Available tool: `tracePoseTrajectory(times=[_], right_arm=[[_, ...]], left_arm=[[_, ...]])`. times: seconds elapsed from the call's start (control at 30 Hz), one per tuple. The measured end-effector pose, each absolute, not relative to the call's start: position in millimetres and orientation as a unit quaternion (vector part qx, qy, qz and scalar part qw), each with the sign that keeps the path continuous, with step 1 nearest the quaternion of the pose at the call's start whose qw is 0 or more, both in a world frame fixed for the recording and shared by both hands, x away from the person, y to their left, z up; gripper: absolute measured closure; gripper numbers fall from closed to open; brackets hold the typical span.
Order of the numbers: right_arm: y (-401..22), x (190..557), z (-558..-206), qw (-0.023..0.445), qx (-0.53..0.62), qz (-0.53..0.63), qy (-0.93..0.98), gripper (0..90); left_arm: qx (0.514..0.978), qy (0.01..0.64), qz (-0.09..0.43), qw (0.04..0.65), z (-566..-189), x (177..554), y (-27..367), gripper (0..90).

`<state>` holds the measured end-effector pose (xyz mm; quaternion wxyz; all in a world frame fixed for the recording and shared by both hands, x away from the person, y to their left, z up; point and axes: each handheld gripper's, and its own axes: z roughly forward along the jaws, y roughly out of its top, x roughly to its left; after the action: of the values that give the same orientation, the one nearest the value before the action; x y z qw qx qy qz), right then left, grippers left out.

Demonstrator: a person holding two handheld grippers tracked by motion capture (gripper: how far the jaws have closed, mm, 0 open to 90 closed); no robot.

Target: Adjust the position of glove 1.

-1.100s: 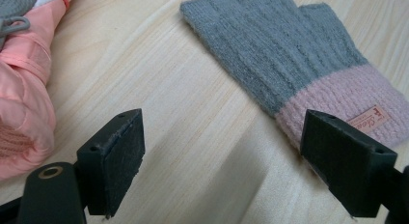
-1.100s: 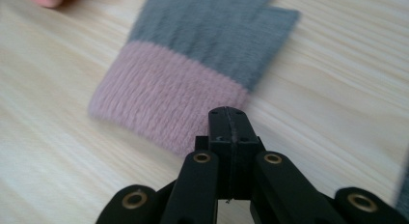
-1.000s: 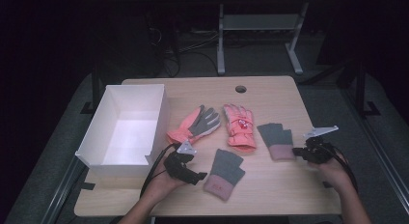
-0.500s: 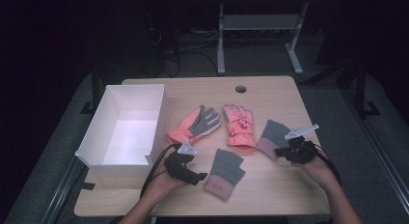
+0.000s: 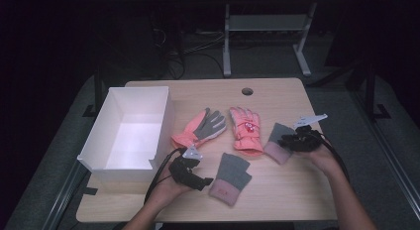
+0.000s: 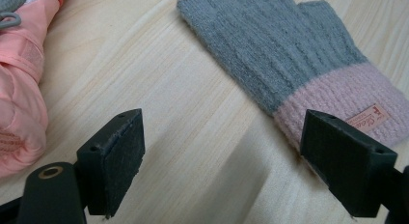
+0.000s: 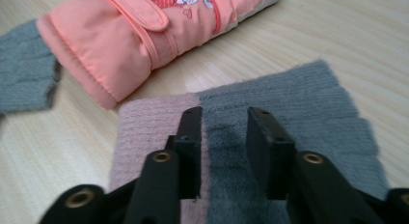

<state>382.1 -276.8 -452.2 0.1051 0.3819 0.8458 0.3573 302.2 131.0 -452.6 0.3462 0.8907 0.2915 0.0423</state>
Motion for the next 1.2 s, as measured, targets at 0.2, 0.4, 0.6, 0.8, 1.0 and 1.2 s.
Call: tracePoseTrajectory(times=[0.2, 0.4, 0.6, 0.8, 1.0, 1.2], right_arm=[[-277, 389, -467, 0.099, 0.385, 0.365, 0.842, 64.1], [-276, 388, -471, 0.124, 0.38, 0.363, 0.842, 81.3], [-276, 387, -471, 0.12, 0.396, 0.367, 0.833, 86.4], [-287, 384, -467, 0.107, 0.415, 0.389, 0.815, 86.9], [-289, 377, -456, 0.11, 0.414, 0.398, 0.811, 86.9], [-288, 362, -435, 0.117, 0.407, 0.409, 0.809, 86.8]], left_arm=[[0.891, 0.292, 0.043, 0.346, -453, 302, 130, 15.6], [0.891, 0.291, 0.042, 0.345, -453, 300, 129, 15.6], [0.891, 0.291, 0.042, 0.345, -453, 301, 129, 15.6], [0.89, 0.294, 0.042, 0.346, -453, 303, 133, 15.6], [0.892, 0.289, 0.043, 0.344, -452, 303, 133, 15.6], [0.894, 0.279, 0.04, 0.349, -447, 291, 134, 14.9]])
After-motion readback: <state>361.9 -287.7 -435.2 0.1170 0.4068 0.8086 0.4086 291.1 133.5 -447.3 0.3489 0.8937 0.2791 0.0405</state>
